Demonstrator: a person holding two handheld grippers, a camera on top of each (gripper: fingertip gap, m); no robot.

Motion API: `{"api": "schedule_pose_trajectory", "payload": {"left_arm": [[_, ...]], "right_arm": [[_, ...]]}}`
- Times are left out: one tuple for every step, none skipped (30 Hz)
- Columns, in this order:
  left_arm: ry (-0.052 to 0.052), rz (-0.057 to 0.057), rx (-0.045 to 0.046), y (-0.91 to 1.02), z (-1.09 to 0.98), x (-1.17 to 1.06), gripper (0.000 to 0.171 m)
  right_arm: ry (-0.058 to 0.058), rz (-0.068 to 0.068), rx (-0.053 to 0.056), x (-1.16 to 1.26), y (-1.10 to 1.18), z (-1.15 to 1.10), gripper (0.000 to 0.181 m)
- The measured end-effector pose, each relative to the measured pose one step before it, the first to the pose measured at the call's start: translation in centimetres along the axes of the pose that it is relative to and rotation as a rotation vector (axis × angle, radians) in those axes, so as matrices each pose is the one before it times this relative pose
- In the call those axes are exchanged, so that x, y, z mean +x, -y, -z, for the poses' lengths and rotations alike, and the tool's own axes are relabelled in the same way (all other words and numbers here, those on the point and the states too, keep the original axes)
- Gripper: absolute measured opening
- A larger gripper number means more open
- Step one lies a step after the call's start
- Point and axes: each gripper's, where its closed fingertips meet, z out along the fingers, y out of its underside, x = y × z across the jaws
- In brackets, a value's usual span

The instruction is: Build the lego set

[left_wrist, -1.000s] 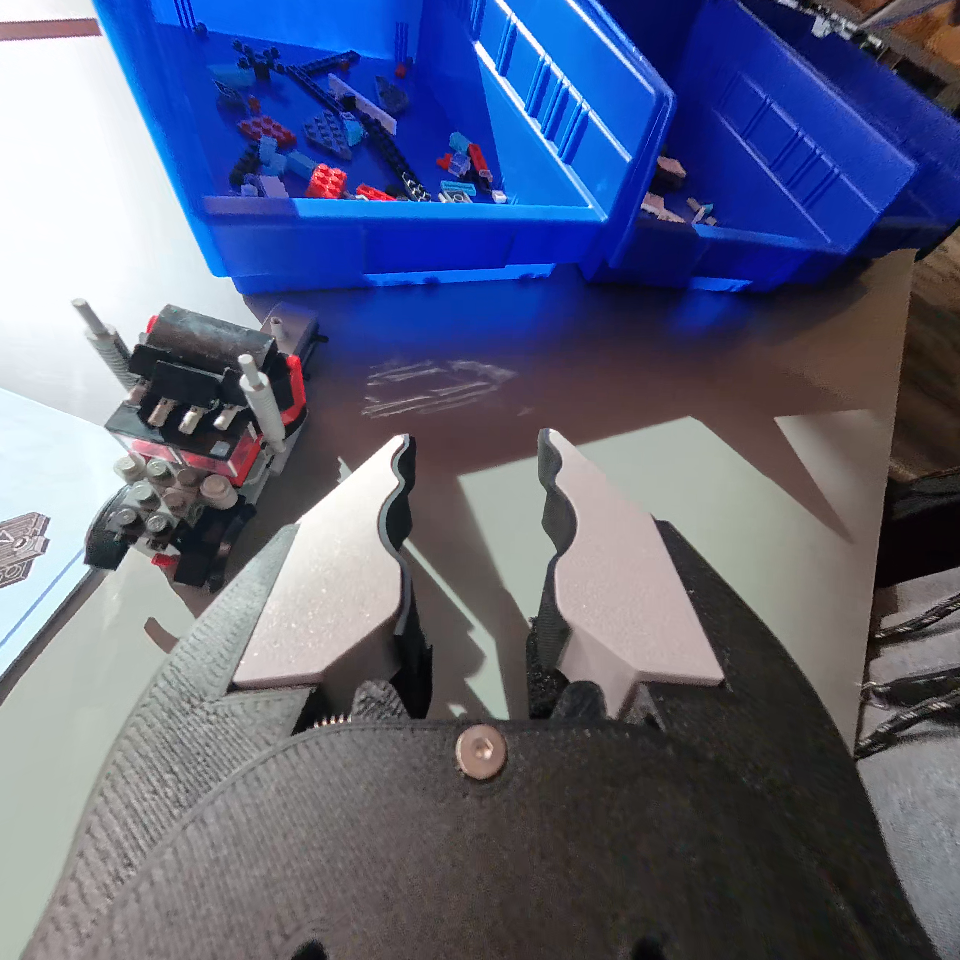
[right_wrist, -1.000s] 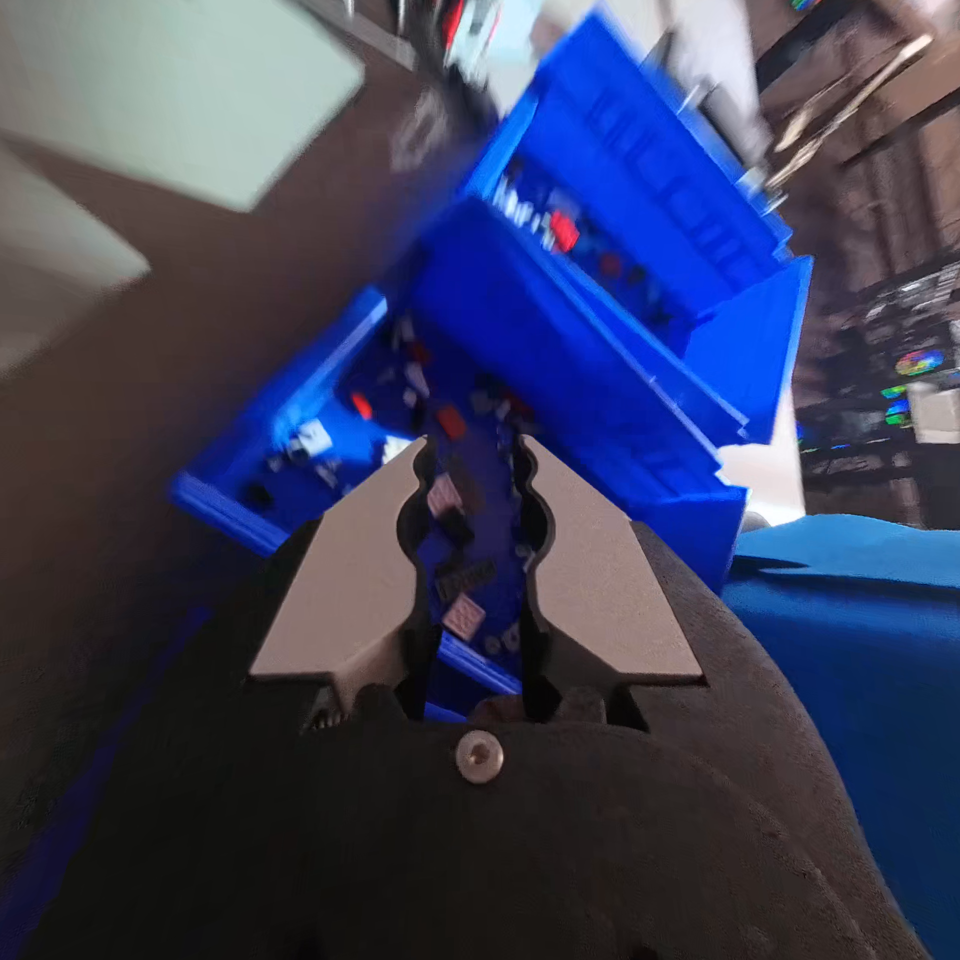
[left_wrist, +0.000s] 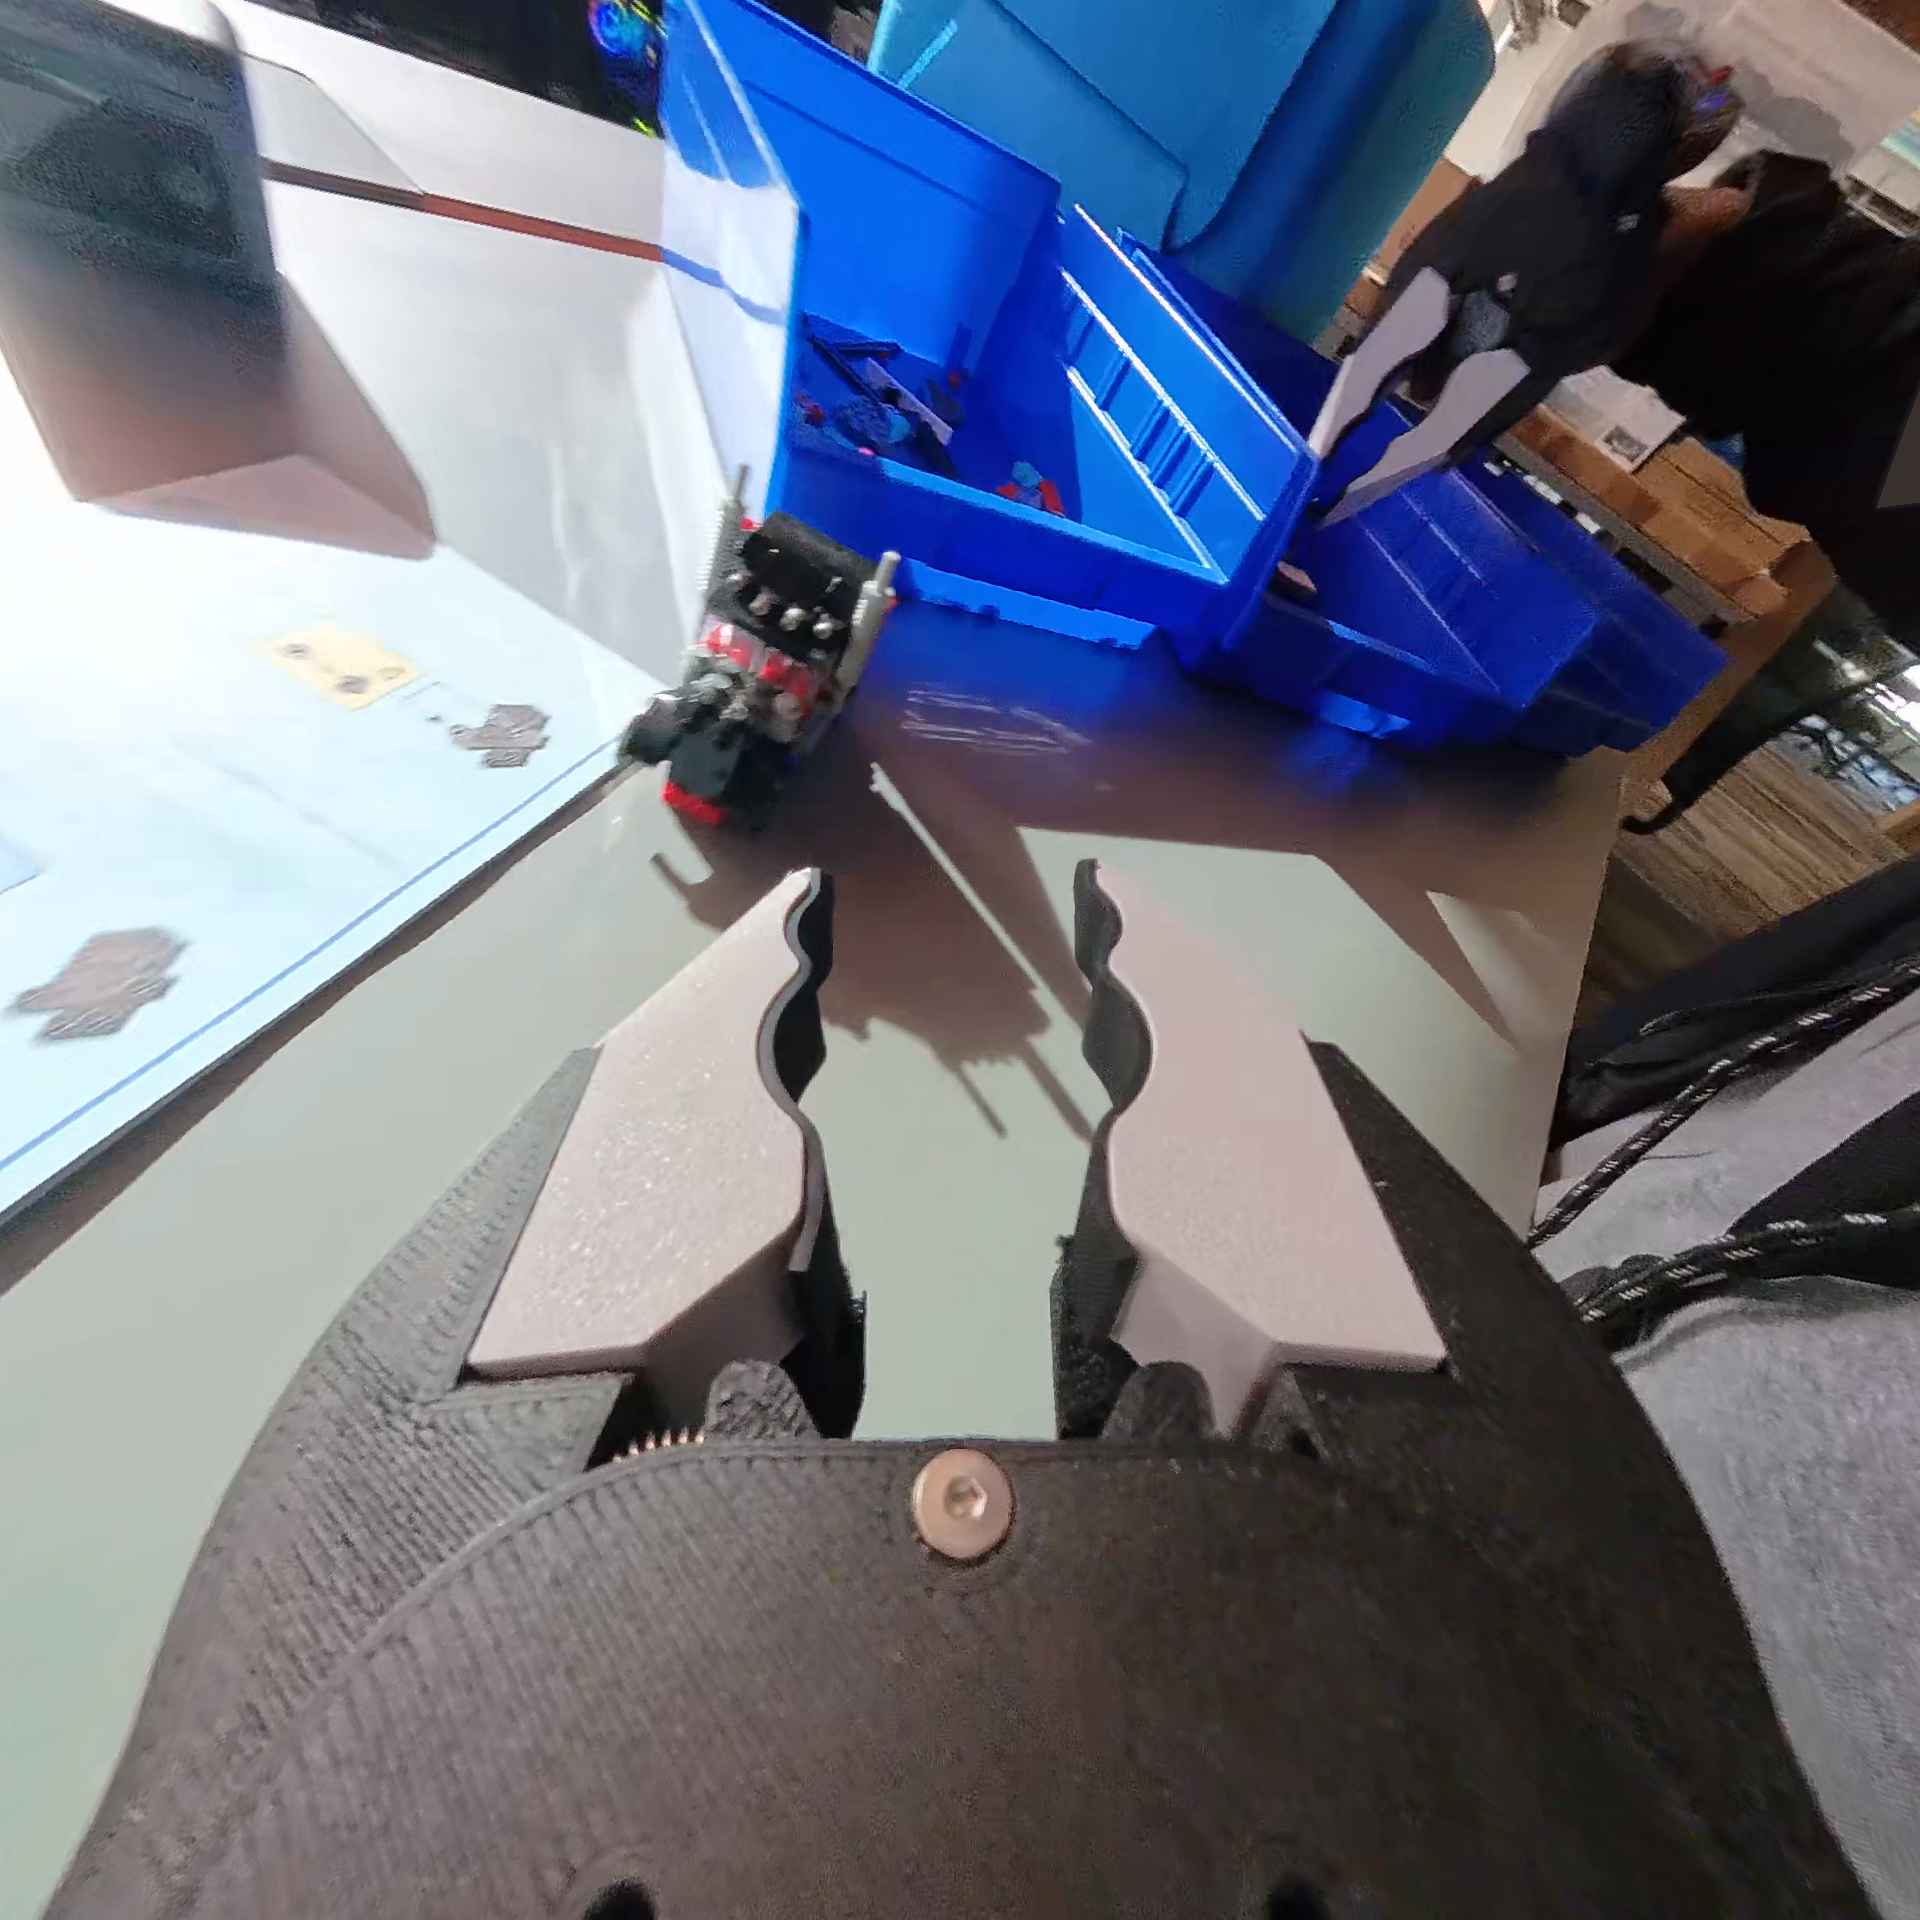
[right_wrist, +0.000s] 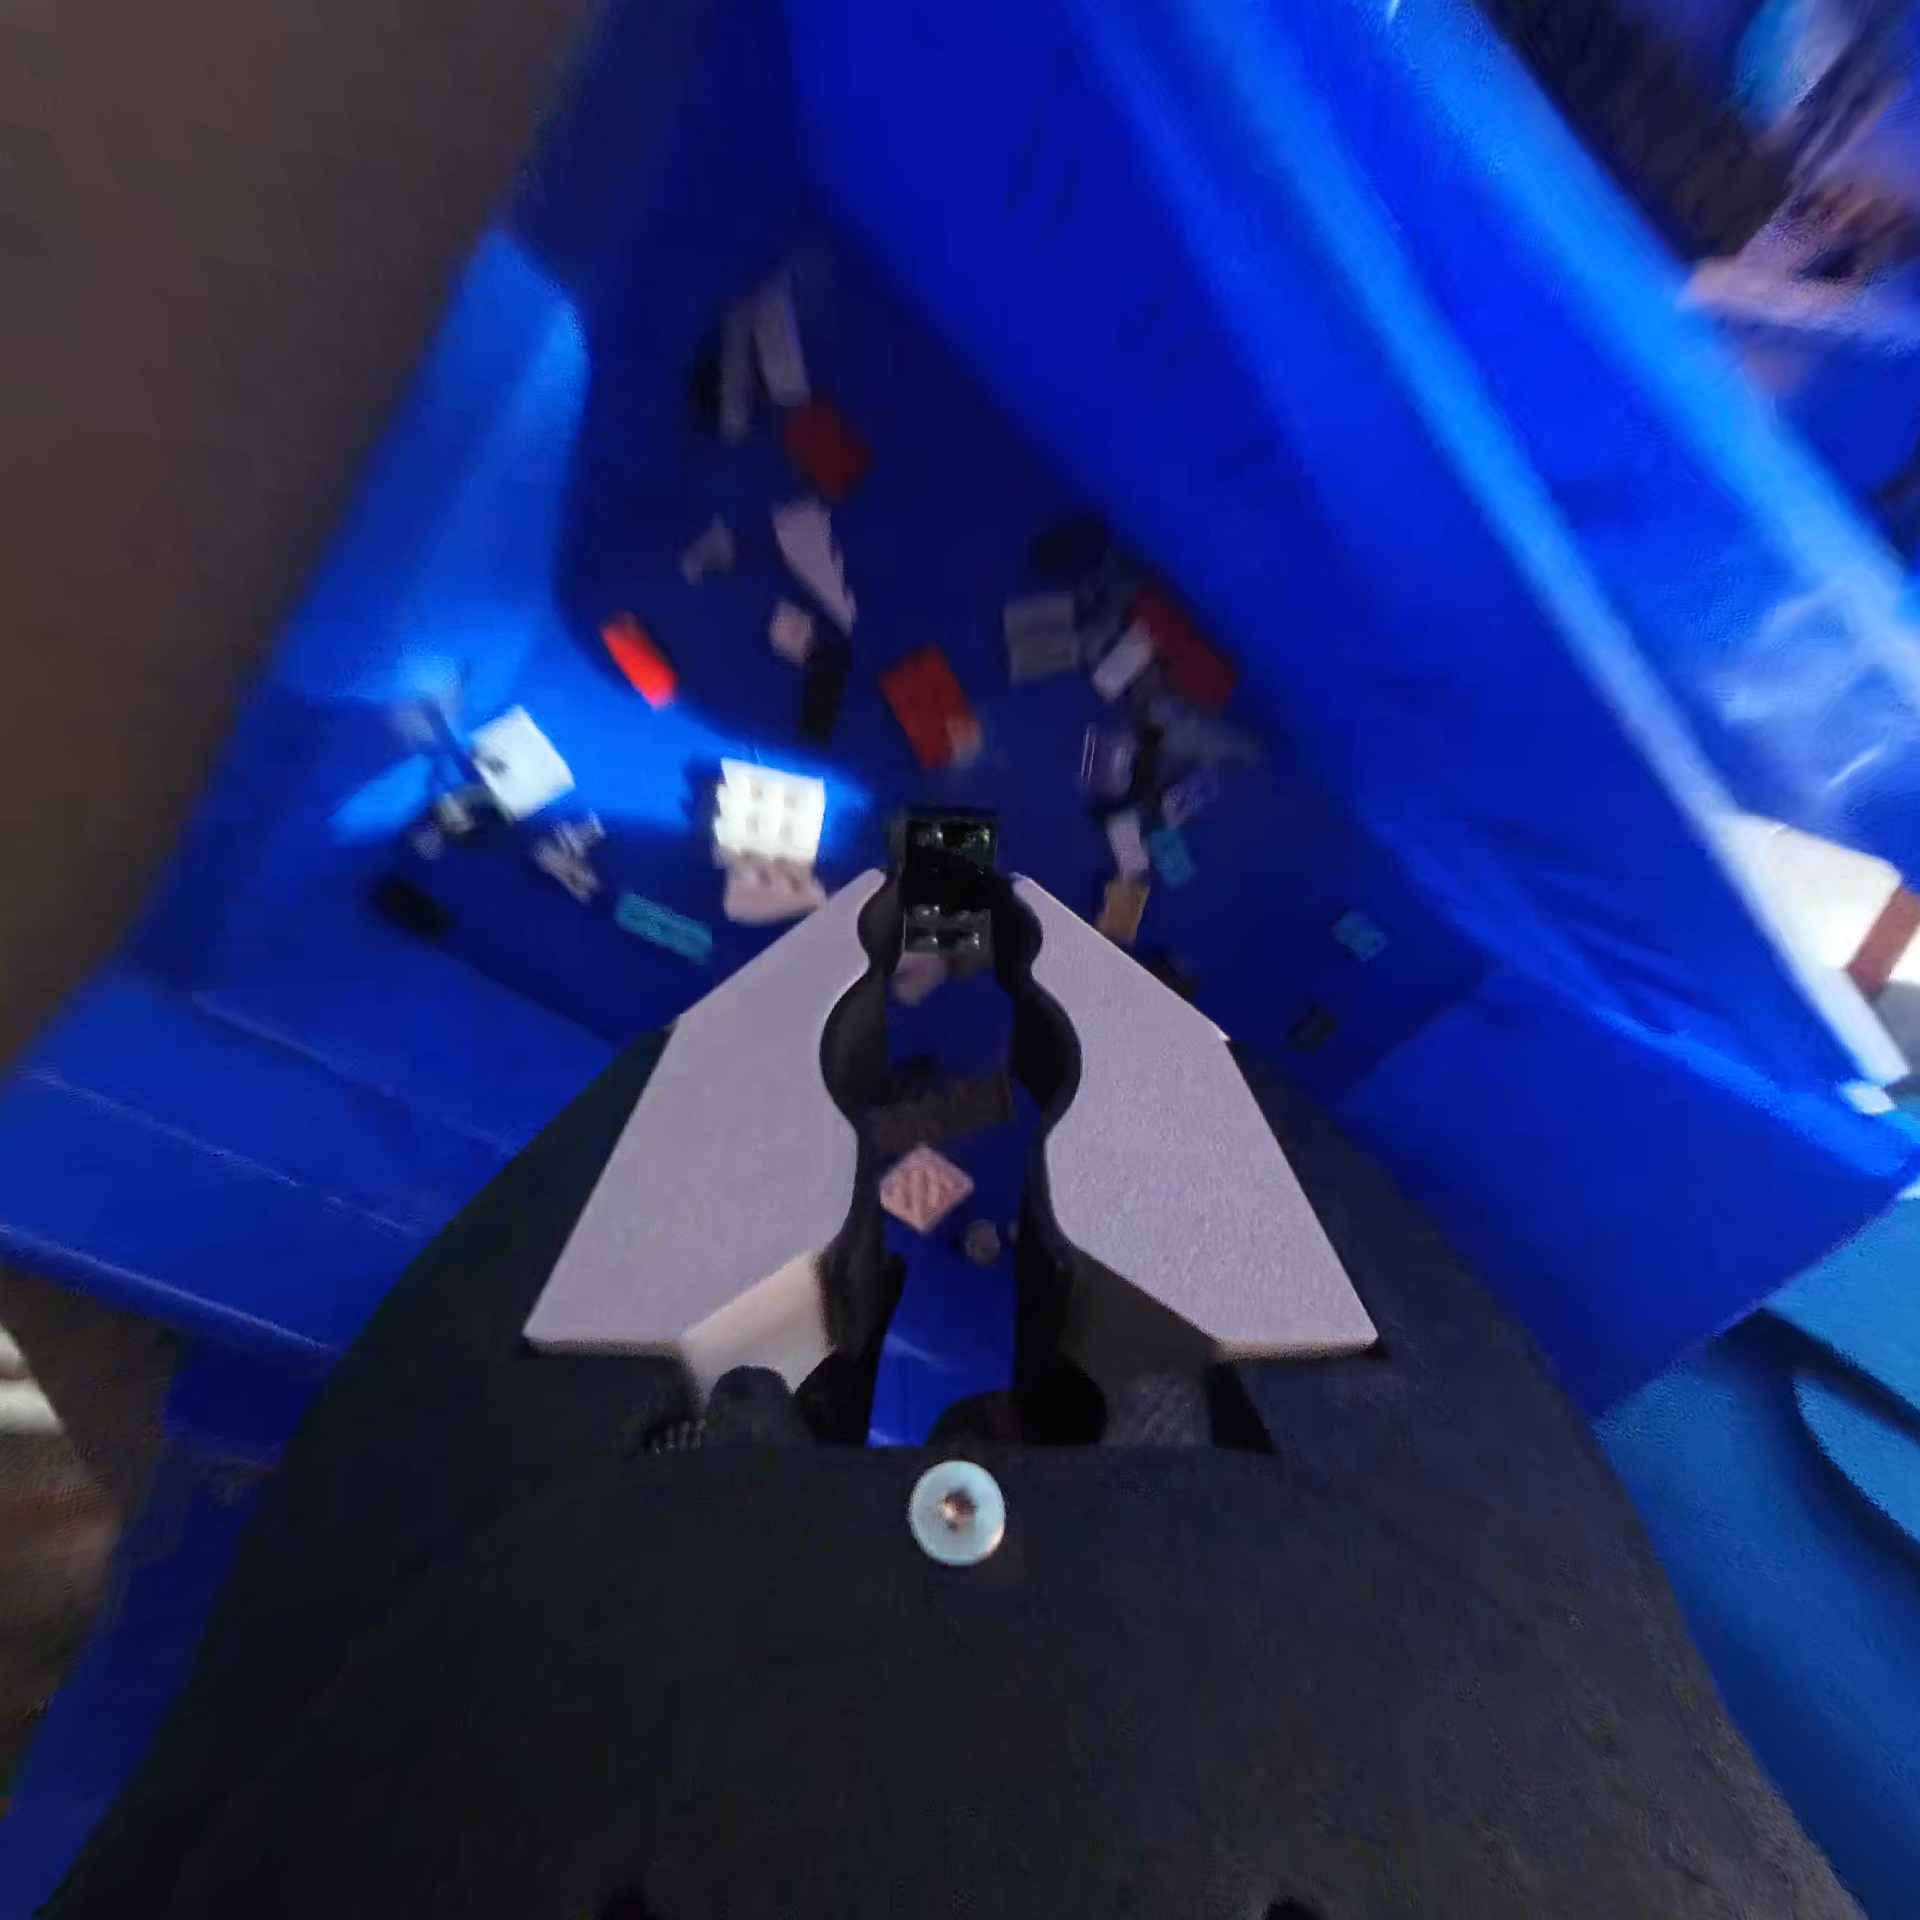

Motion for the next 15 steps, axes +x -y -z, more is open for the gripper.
{"api": "schedule_pose_trajectory", "payload": {"left_arm": [[0.0166, -0.0047, 0.01005, 0.009, 0.837, -0.469, 0.048], [0.0183, -0.0076, 0.00666, -0.004, 0.767, -0.495, 0.048], [0.0179, -0.0079, 0.00262, -0.030, 0.695, -0.518, 0.048], [0.0122, -0.0059, 0.00176, -0.018, 0.610, -0.455, 0.048], [0.0066, -0.0015, 0.00419, 0.016, 0.547, -0.403, 0.048], [0.0022, 0.0015, 0.00655, 0.057, 0.502, -0.345, 0.048], [-0.0001, 0.0017, 0.00512, 0.053, 0.457, -0.297, 0.048], [0.0034, 0.0021, 0.00196, 0.010, 0.425, -0.355, 0.048], [0.0018, 0.0019, 0.00070, 0.003, 0.374, -0.310, 0.048], [-0.0032, 0.0031, 0.00114, 0.016, 0.332, -0.246, 0.048], [-0.0056, 0.0056, 0.00283, 0.047, 0.295, -0.214, 0.048], [-0.0041, 0.0092, 0.00586, 0.098, 0.250, -0.227, 0.048], [-0.0068, 0.0110, 0.00638, 0.103, 0.220, -0.167, 0.048], [-0.0113, 0.0118, 0.00503, 0.086, 0.167, -0.069, 0.048], [-0.0154, 0.0126, 0.00430, 0.064, 0.092, 0.035, 0.048]], "right_arm": [[-0.0137, -0.0157, 0.0481, -0.130, 1.956, 0.748, 0.019], [-0.0142, -0.0124, 0.0482, -0.164, 2.138, 0.598, 0.019], [-0.0133, -0.0112, 0.0470, -0.219, 2.255, 0.408, 0.018], [-0.0066, -0.0092, 0.0452, -0.394, 2.307, 0.209, 0.019], [-0.0038, -0.0061, 0.0398, -0.519, 2.253, -0.030, 0.019], [-0.0024, -0.0041, 0.0309, -0.630, 2.103, -0.260, 0.019], [-0.0031, -0.0036, 0.0248, -0.678, 1.957, -0.435, 0.019], [-0.0006, -0.0063, 0.0208, -0.747, 1.815, -0.587, 0.019], [0.0017, -0.0062, 0.0198, -0.807, 1.678, -0.702, 0.019], [-0.0016, -0.0095, 0.0213, -0.735, 1.533, -0.753, 0.019], [-0.0003, -0.0159, 0.0233, -0.723, 1.400, -0.821, 0.019], [0.0007, -0.0170, 0.0218, -0.727, 1.171, -0.876, 0.019], [-0.0015, -0.0142, 0.0149, -0.688, 0.897, -0.923, 0.018], [-0.0061, -0.0122, 0.0091, -0.584, 0.636, -0.965, 0.019], [-0.0069, -0.0108, 0.0077, -0.543, 0.477, -0.953, 0.018]]}}
